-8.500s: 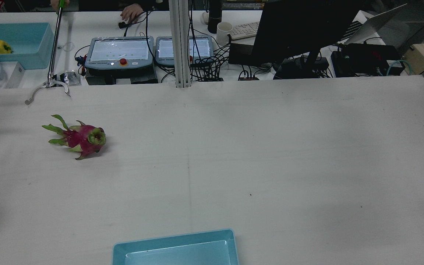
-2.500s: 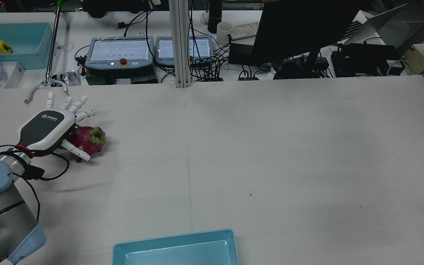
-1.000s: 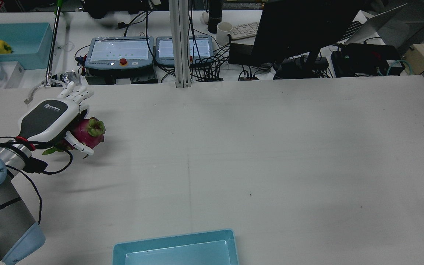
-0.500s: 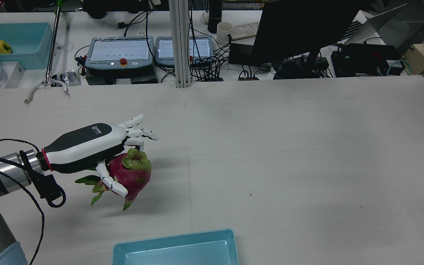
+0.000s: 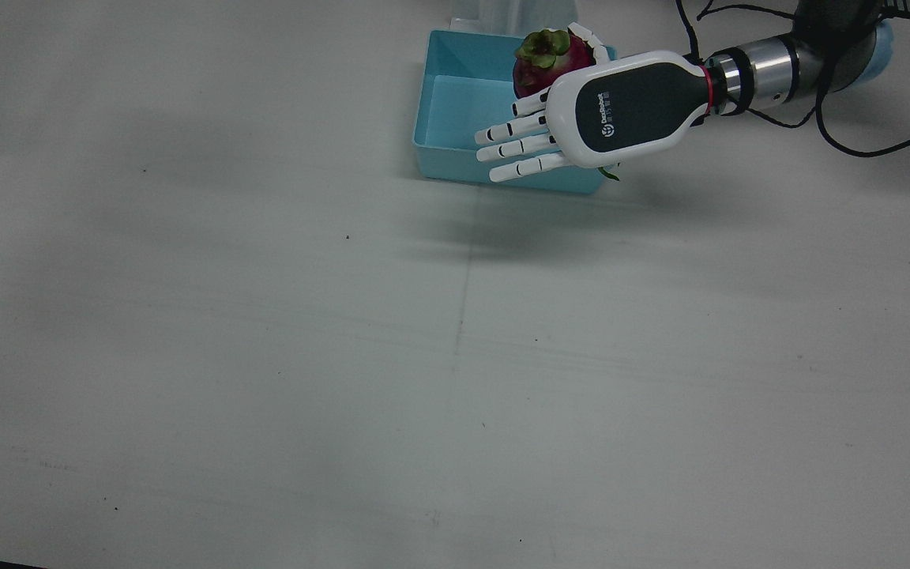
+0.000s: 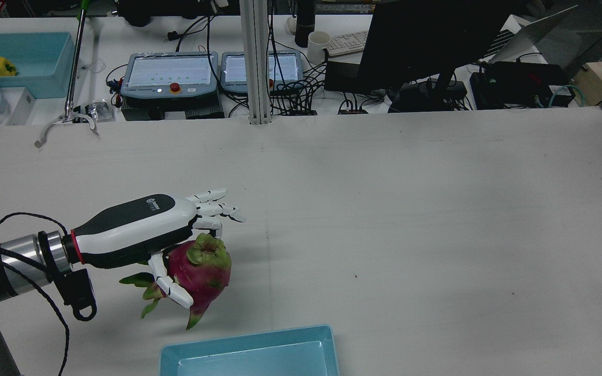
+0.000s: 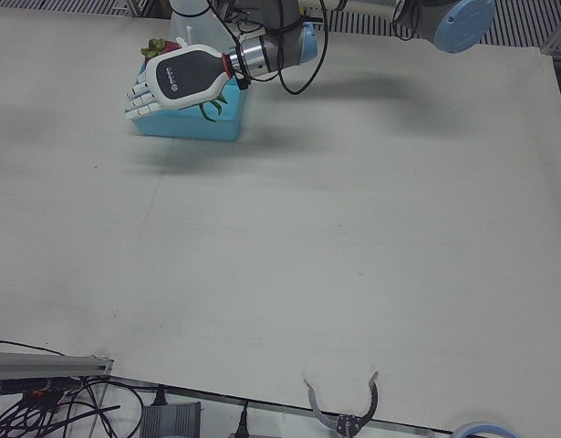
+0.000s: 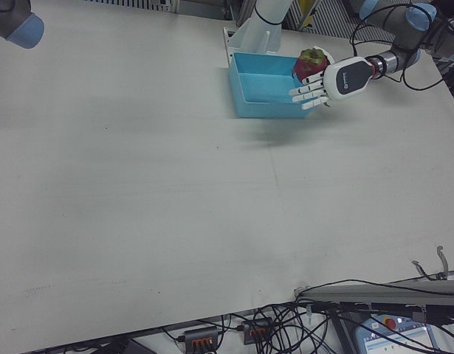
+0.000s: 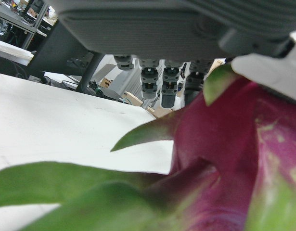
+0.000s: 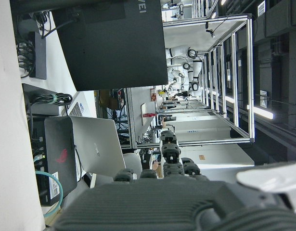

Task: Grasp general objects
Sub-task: 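Lift the dragon fruit and carry it toward the light-blue tray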

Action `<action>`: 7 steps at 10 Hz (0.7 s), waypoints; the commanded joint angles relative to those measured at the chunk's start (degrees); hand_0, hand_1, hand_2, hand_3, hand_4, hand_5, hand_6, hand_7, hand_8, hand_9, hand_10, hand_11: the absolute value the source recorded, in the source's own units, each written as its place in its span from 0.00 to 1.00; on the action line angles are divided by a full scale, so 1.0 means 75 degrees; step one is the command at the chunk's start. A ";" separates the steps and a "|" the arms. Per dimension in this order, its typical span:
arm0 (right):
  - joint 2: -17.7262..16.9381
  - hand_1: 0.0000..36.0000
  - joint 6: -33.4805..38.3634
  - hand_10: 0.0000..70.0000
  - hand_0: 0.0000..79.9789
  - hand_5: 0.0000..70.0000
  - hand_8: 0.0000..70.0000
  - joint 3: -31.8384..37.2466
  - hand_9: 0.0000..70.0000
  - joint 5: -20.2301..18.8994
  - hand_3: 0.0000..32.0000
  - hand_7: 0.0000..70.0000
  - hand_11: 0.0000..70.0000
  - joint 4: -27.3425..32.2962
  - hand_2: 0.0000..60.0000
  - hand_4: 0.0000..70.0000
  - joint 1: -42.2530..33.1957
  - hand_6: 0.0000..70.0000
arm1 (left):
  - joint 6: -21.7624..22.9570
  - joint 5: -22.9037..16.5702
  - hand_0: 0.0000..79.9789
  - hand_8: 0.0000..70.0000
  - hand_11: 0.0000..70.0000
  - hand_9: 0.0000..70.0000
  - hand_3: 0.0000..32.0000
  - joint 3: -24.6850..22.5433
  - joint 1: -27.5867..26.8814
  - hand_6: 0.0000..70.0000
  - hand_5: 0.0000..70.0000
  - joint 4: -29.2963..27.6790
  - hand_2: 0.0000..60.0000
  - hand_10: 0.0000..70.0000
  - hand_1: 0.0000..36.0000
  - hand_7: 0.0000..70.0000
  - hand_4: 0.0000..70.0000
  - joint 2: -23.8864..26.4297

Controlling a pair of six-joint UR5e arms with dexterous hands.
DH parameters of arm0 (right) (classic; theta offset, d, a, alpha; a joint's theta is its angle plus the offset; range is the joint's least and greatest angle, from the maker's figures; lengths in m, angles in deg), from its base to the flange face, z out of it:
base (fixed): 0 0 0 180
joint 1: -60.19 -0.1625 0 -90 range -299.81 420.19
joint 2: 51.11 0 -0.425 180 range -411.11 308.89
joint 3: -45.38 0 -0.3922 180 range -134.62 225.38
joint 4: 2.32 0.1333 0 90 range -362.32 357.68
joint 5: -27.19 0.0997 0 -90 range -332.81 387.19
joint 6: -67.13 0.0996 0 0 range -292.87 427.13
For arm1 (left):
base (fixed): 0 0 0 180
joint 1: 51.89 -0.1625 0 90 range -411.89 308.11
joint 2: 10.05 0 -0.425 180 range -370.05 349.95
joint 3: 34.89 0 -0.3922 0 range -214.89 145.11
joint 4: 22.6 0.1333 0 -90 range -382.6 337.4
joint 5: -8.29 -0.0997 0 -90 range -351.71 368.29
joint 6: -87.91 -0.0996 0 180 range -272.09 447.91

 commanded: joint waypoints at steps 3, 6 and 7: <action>0.0000 0.00 0.0000 0.00 0.00 0.00 0.00 0.0000 0.00 0.0000 0.00 0.00 0.00 0.0000 0.00 0.00 0.0000 0.00 | -0.0014 0.1218 0.60 0.27 0.09 0.14 0.00 0.0201 -0.1965 0.21 1.00 0.0402 0.99 0.06 0.57 0.36 0.62 0.1244; 0.0000 0.00 0.0000 0.00 0.00 0.00 0.00 0.0000 0.00 -0.0011 0.00 0.00 0.00 0.0000 0.00 0.00 0.0000 0.00 | 0.0068 0.1148 0.59 0.26 0.08 0.12 0.00 0.0449 -0.2014 0.20 1.00 0.0392 0.93 0.05 0.52 0.35 0.60 0.1296; 0.0000 0.00 0.0000 0.00 0.00 0.00 0.00 0.0000 0.00 0.0000 0.00 0.00 0.00 0.0000 0.00 0.00 0.0000 0.00 | 0.0057 0.1147 0.58 0.25 0.06 0.11 0.00 0.0530 -0.2072 0.19 1.00 0.0299 0.84 0.04 0.47 0.33 0.58 0.1283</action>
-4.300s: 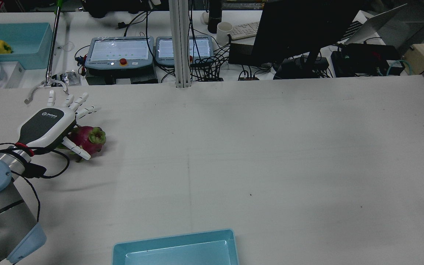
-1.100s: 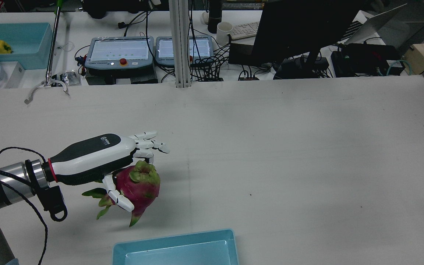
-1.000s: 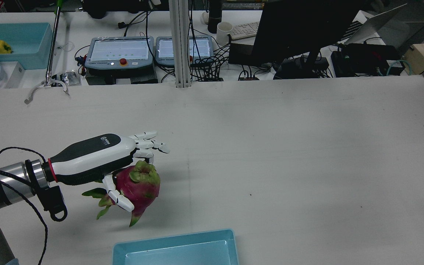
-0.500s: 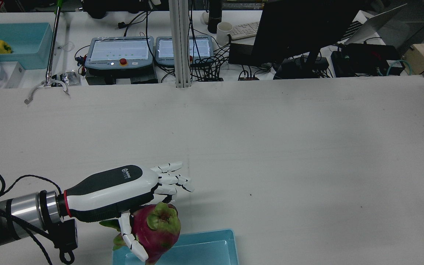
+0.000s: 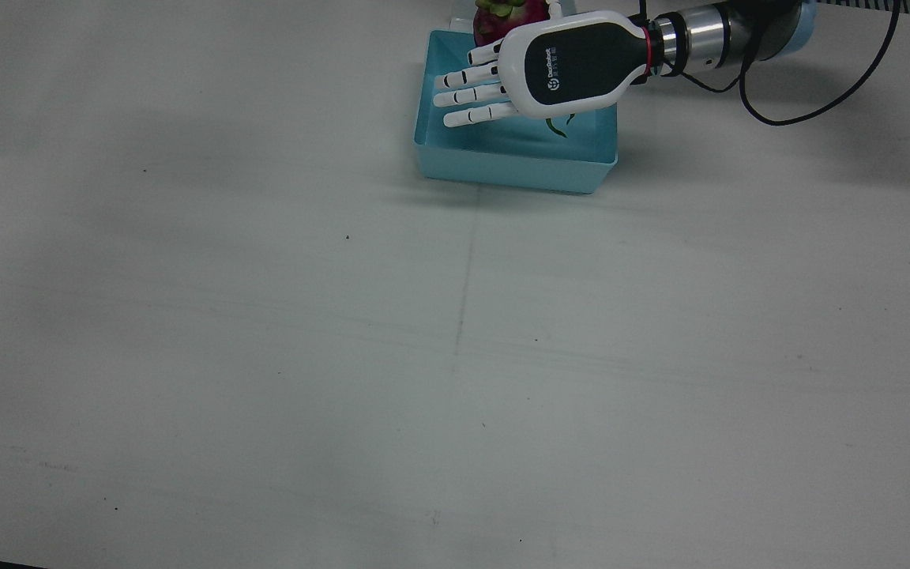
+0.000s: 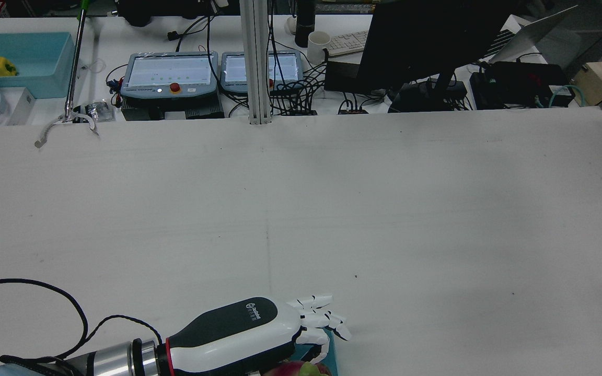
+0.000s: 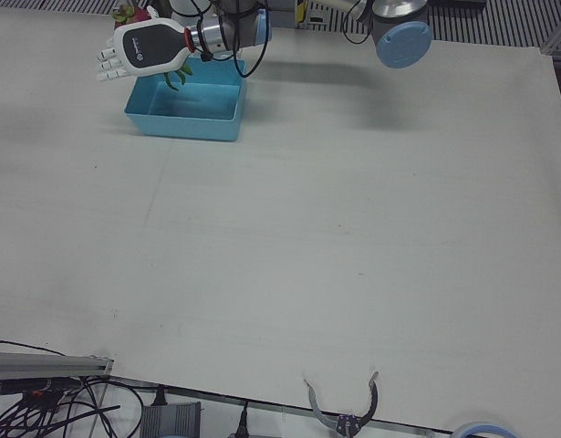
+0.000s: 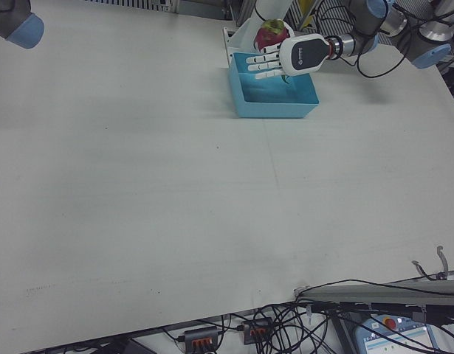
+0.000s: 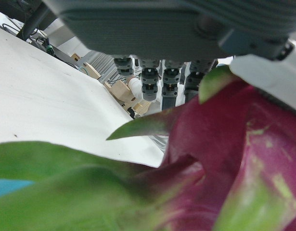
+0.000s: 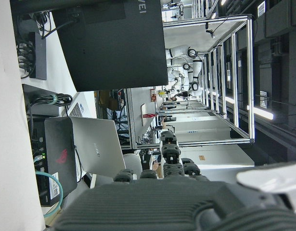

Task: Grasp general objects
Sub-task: 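Lower the dragon fruit into the tray and open the left hand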

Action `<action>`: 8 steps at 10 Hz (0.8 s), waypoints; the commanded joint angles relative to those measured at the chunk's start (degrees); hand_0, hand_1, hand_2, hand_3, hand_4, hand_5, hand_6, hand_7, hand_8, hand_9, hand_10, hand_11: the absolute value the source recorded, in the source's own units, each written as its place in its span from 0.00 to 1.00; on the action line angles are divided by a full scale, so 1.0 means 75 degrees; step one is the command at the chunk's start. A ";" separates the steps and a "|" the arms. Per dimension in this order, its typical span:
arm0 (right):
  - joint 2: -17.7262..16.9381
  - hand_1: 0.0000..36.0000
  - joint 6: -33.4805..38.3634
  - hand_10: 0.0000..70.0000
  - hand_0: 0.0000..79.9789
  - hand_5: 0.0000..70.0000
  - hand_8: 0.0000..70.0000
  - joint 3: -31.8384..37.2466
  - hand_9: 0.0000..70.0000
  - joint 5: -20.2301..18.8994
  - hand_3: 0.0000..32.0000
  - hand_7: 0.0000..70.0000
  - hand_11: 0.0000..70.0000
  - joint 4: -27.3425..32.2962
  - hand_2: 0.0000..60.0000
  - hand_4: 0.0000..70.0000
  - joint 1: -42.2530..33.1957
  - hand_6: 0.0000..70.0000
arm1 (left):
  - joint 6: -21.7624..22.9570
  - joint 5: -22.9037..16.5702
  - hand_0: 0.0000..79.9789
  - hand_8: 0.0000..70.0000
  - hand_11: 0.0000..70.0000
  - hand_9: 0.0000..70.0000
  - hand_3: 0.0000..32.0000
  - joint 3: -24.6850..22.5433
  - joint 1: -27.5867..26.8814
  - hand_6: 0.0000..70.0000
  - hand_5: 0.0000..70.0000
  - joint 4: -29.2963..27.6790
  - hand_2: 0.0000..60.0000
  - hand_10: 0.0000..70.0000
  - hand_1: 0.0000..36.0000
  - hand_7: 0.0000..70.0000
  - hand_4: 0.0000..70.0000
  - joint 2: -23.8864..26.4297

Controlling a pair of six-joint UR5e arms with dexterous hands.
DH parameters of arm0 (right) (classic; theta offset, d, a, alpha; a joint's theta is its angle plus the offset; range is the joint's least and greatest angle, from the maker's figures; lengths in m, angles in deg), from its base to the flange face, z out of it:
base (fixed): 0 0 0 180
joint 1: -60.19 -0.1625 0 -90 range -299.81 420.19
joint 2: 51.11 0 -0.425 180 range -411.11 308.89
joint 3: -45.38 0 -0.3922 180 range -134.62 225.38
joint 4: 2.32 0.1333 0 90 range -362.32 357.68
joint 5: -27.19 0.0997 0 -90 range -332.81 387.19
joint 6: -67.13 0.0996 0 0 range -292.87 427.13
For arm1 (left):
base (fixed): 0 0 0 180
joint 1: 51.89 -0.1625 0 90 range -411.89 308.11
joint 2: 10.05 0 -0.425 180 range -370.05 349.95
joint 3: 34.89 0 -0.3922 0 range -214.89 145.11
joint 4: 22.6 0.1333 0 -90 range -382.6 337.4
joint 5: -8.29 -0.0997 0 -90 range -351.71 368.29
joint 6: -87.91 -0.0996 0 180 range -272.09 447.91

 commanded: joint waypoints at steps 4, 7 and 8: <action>0.0000 0.00 0.0000 0.00 0.00 0.00 0.00 0.0000 0.00 0.0003 0.00 0.00 0.00 0.0000 0.00 0.00 0.0000 0.00 | 0.0026 -0.0056 0.21 0.15 0.07 0.01 0.86 0.0078 -0.0174 0.00 0.21 -0.0264 0.00 0.05 0.00 0.17 0.01 -0.0003; 0.0000 0.00 0.0000 0.00 0.00 0.00 0.00 0.0000 0.00 0.0003 0.00 0.00 0.00 0.0000 0.00 0.00 0.0000 0.00 | 0.0026 -0.0056 0.14 0.15 0.05 0.00 1.00 0.0054 -0.0150 0.00 0.18 -0.0253 0.00 0.04 0.00 0.13 0.00 -0.0003; 0.0000 0.00 0.0000 0.00 0.00 0.00 0.00 0.0000 0.00 -0.0009 0.00 0.00 0.00 0.0000 0.00 0.00 0.0000 0.00 | 0.0026 -0.0045 0.13 0.16 0.06 0.01 0.82 0.0054 -0.0150 0.00 0.34 -0.0241 0.00 0.05 0.00 0.17 0.00 -0.0003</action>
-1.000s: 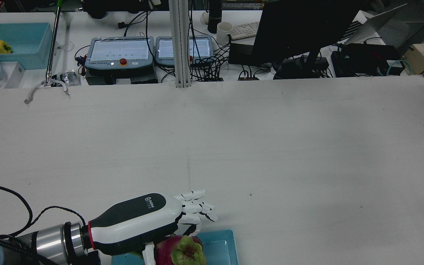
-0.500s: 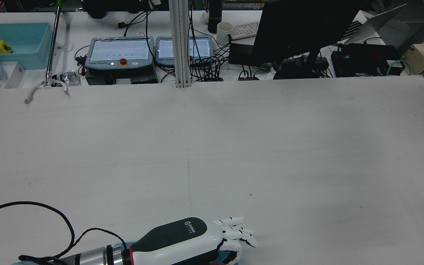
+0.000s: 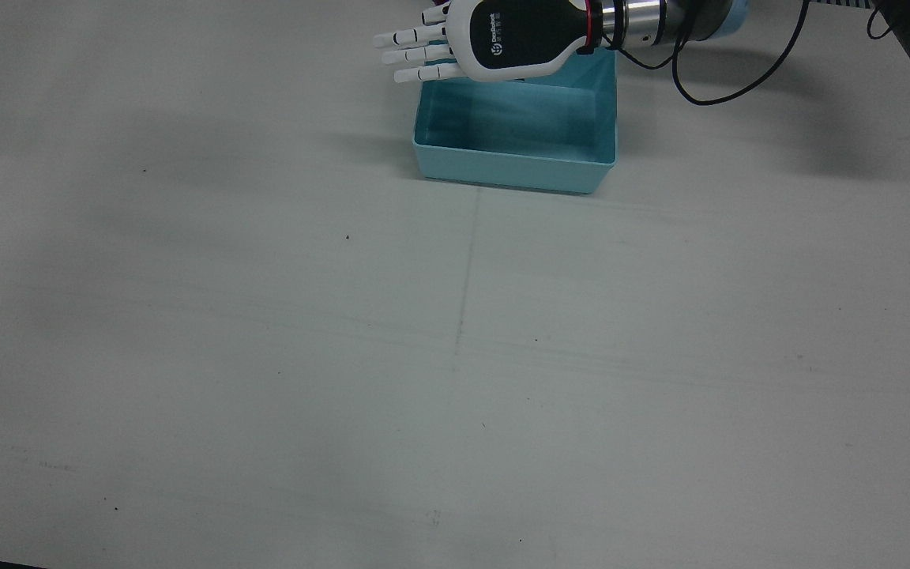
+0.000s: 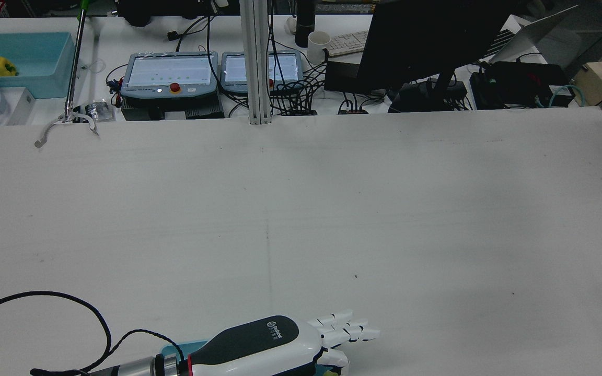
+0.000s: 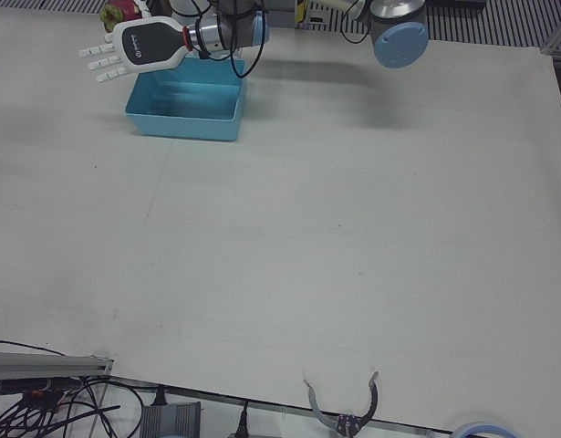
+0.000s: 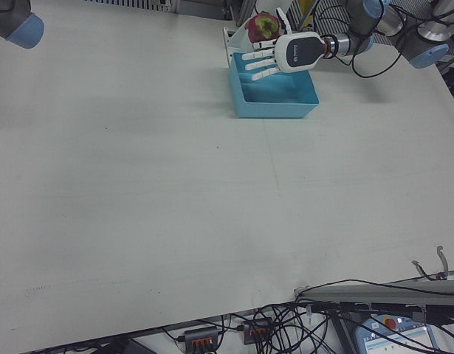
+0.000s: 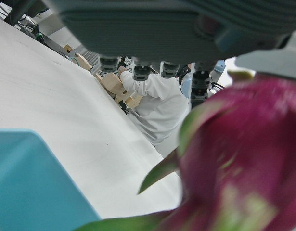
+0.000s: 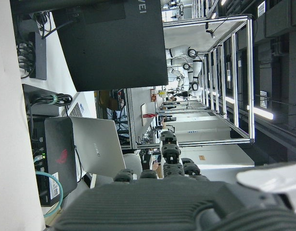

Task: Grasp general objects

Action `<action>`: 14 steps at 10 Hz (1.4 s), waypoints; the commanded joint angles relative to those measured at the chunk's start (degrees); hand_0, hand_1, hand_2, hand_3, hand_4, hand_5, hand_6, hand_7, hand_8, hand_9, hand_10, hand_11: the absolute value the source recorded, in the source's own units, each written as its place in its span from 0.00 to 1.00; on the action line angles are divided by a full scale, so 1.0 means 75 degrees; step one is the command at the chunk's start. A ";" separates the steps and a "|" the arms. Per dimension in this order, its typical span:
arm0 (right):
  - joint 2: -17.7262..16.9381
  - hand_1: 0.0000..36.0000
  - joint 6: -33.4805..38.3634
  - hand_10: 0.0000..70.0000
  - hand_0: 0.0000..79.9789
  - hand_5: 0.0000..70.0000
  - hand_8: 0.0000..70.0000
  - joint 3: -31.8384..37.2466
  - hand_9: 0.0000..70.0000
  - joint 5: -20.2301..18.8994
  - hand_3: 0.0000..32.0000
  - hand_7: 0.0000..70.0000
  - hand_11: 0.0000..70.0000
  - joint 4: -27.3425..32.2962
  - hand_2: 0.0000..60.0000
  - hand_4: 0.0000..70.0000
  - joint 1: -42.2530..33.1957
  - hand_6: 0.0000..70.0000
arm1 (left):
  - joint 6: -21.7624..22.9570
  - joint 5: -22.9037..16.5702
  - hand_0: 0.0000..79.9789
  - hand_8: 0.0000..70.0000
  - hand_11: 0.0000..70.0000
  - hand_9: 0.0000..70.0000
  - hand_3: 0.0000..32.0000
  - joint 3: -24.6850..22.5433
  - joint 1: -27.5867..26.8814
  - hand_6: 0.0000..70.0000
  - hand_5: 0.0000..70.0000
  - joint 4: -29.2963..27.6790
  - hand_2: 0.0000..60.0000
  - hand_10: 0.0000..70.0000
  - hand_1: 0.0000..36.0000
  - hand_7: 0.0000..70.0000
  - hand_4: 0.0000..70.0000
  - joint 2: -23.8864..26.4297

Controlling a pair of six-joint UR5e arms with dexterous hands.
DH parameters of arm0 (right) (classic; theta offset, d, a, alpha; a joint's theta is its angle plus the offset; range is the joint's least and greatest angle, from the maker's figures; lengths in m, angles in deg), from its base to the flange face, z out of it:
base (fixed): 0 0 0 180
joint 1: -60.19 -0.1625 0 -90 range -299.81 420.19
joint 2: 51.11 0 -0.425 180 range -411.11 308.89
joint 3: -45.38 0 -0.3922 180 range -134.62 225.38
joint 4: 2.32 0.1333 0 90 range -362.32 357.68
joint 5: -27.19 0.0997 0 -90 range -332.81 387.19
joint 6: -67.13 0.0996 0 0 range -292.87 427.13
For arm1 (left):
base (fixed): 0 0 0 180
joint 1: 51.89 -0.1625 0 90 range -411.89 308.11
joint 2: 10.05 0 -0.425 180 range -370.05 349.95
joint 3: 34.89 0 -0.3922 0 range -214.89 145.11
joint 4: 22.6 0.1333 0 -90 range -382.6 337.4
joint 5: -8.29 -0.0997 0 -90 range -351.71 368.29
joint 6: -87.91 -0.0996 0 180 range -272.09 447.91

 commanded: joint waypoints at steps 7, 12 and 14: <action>0.0000 0.00 0.0000 0.00 0.00 0.00 0.00 0.0000 0.00 0.0004 0.00 0.00 0.00 0.0000 0.00 0.00 0.0000 0.00 | 0.1180 -0.0024 0.00 0.17 0.07 0.02 0.21 0.0324 0.1092 0.04 0.26 0.1090 0.00 0.06 0.00 0.21 0.02 0.0081; 0.0000 0.00 0.0000 0.00 0.00 0.00 0.00 0.0000 0.00 0.0004 0.00 0.00 0.00 0.0000 0.00 0.00 0.0000 0.00 | 0.2682 -0.0200 0.19 0.20 0.07 0.06 0.16 0.1789 0.4135 0.06 0.24 0.0436 0.00 0.06 0.00 0.18 0.12 0.0151; 0.0000 0.00 0.0000 0.00 0.00 0.00 0.00 0.0000 0.00 0.0004 0.00 0.00 0.00 0.0000 0.00 0.00 0.0000 0.00 | 0.3289 -0.0200 0.15 0.21 0.06 0.06 0.04 0.2489 0.5519 0.08 0.25 -0.0566 0.00 0.05 0.00 0.19 0.15 -0.0023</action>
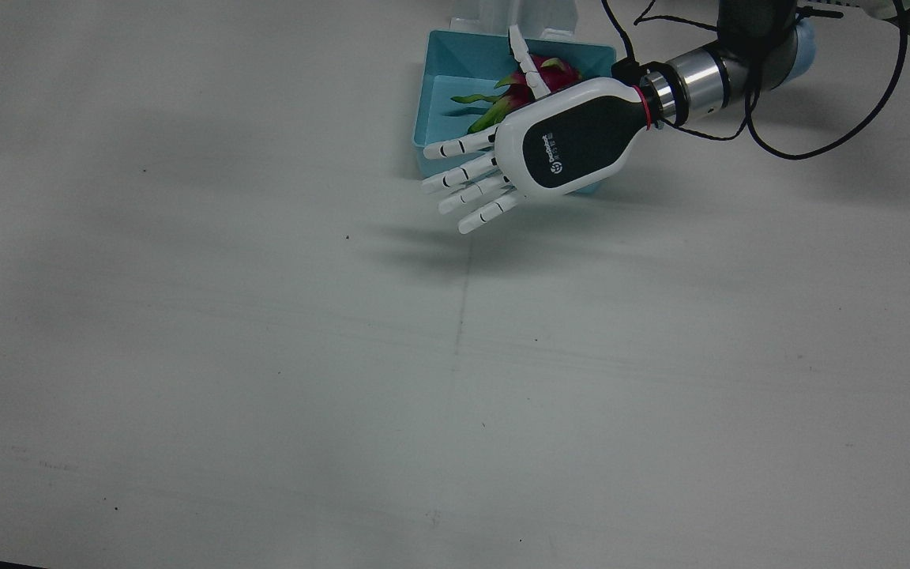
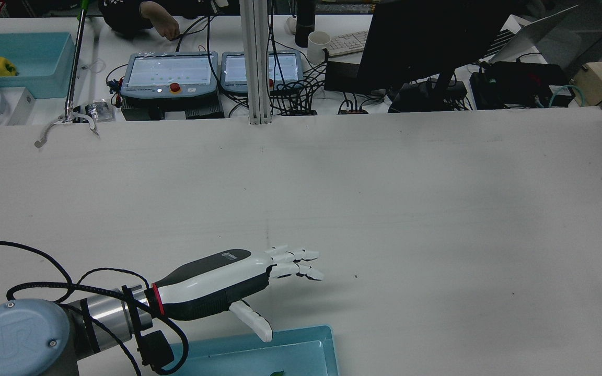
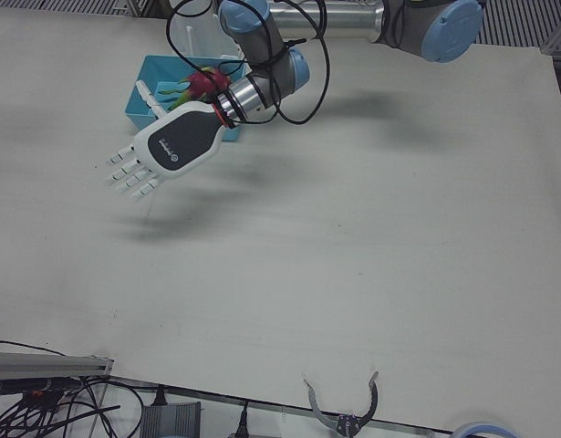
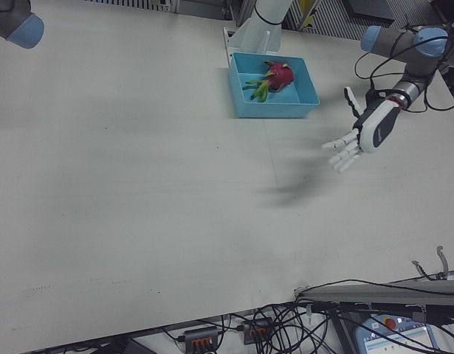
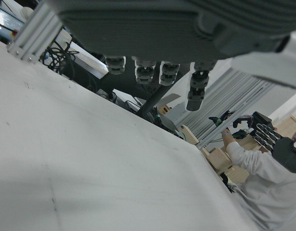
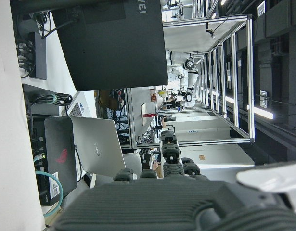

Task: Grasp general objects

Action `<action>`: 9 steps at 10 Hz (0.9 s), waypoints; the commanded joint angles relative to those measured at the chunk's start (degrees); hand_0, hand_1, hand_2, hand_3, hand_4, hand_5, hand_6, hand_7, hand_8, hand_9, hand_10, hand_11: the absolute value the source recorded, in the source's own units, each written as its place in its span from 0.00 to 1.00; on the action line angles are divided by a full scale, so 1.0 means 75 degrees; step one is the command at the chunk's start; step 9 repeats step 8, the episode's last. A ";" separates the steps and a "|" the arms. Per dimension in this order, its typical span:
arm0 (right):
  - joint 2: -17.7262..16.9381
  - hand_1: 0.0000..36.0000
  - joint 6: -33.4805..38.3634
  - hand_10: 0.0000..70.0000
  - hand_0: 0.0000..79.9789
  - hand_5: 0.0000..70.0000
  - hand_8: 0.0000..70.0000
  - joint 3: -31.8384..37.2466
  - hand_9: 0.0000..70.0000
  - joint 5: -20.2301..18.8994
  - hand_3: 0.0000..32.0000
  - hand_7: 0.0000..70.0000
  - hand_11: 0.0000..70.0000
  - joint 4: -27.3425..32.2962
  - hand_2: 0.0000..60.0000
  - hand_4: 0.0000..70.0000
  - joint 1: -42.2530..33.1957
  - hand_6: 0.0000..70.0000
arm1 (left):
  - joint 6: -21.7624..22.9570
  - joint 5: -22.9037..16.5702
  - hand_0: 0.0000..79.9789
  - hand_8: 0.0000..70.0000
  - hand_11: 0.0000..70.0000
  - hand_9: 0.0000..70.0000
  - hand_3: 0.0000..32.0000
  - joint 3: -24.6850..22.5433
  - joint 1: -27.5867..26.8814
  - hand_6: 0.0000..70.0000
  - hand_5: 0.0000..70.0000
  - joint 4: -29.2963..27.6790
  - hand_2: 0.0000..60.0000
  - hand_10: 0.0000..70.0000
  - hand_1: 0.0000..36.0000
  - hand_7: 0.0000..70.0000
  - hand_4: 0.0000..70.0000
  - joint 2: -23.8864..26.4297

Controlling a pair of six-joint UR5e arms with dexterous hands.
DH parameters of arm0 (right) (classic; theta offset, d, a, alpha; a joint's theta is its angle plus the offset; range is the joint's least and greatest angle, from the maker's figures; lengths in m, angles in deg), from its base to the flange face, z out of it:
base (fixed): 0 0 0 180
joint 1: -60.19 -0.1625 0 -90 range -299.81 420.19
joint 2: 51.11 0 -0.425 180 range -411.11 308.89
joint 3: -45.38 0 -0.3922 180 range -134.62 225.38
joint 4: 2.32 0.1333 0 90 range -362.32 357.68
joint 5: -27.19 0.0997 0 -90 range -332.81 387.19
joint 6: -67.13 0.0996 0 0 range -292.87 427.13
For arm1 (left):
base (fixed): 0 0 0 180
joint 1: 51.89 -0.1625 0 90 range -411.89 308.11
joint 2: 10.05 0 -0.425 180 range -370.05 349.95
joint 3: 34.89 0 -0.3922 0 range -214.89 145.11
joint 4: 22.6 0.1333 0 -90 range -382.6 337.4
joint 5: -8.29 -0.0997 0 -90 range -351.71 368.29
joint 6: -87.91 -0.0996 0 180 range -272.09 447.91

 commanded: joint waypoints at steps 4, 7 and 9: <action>0.0000 0.00 0.0000 0.00 0.00 0.00 0.00 0.0023 0.00 0.0000 0.00 0.00 0.00 0.0000 0.00 0.00 0.0011 0.00 | 0.2547 -0.0015 0.10 0.21 0.04 0.07 0.00 0.1718 0.3476 0.10 0.30 -0.2772 0.00 0.04 0.00 0.23 0.17 -0.1244; 0.0000 0.00 0.0012 0.00 0.00 0.00 0.00 0.0058 0.00 -0.0012 0.00 0.00 0.00 0.0012 0.00 0.00 0.0011 0.00 | 0.4220 0.0218 0.18 0.23 0.05 0.09 0.00 0.3447 0.3774 0.14 0.36 -0.5244 0.00 0.04 0.00 0.27 0.21 -0.2128; 0.0000 0.00 0.0012 0.00 0.00 0.00 0.00 0.0058 0.00 -0.0012 0.00 0.00 0.00 0.0012 0.00 0.00 0.0011 0.00 | 0.4562 0.0393 0.22 0.24 0.06 0.10 0.00 0.3685 0.3774 0.17 0.39 -0.5412 0.00 0.05 0.00 0.30 0.23 -0.2163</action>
